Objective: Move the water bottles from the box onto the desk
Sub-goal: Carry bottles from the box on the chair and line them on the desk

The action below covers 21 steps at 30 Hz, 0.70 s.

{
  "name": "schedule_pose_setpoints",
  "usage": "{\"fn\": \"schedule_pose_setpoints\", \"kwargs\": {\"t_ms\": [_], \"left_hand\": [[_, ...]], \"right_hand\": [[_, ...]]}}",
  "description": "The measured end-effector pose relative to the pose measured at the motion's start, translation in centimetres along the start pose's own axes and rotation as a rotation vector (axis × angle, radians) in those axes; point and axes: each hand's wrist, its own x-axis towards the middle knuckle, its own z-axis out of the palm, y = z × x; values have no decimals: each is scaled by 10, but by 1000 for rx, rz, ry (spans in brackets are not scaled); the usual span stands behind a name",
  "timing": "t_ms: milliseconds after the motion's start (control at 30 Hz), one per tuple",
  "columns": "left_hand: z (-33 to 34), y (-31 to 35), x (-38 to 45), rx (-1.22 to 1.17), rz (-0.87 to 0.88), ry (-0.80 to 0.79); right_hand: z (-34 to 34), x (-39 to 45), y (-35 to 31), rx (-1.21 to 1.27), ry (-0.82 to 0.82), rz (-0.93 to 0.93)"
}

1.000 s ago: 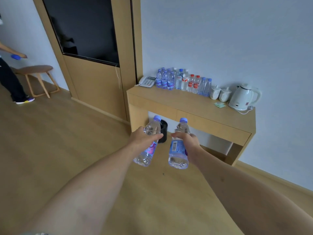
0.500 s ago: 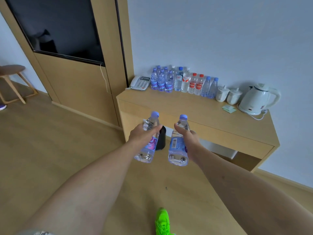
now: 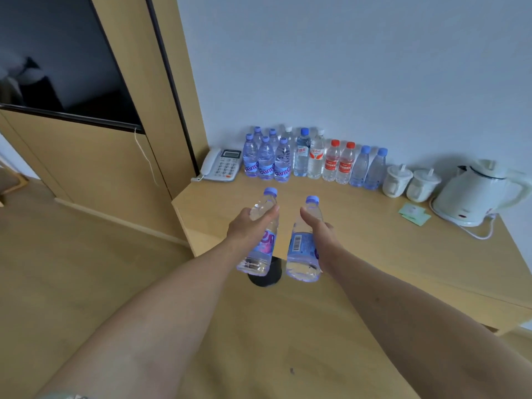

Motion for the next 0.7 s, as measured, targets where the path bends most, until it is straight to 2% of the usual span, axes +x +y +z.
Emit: {"fn": "schedule_pose_setpoints", "kwargs": {"t_ms": [233,467,700], "left_hand": [[23,6,116,-11,7,-155],[34,25,222,-10,20,-377],[46,47,296,65,149,-501]], "right_hand": [[22,83,-28,12,93,-8],[38,156,-59,48,275,-43],[49,209,-75,67,370,-135]]}}
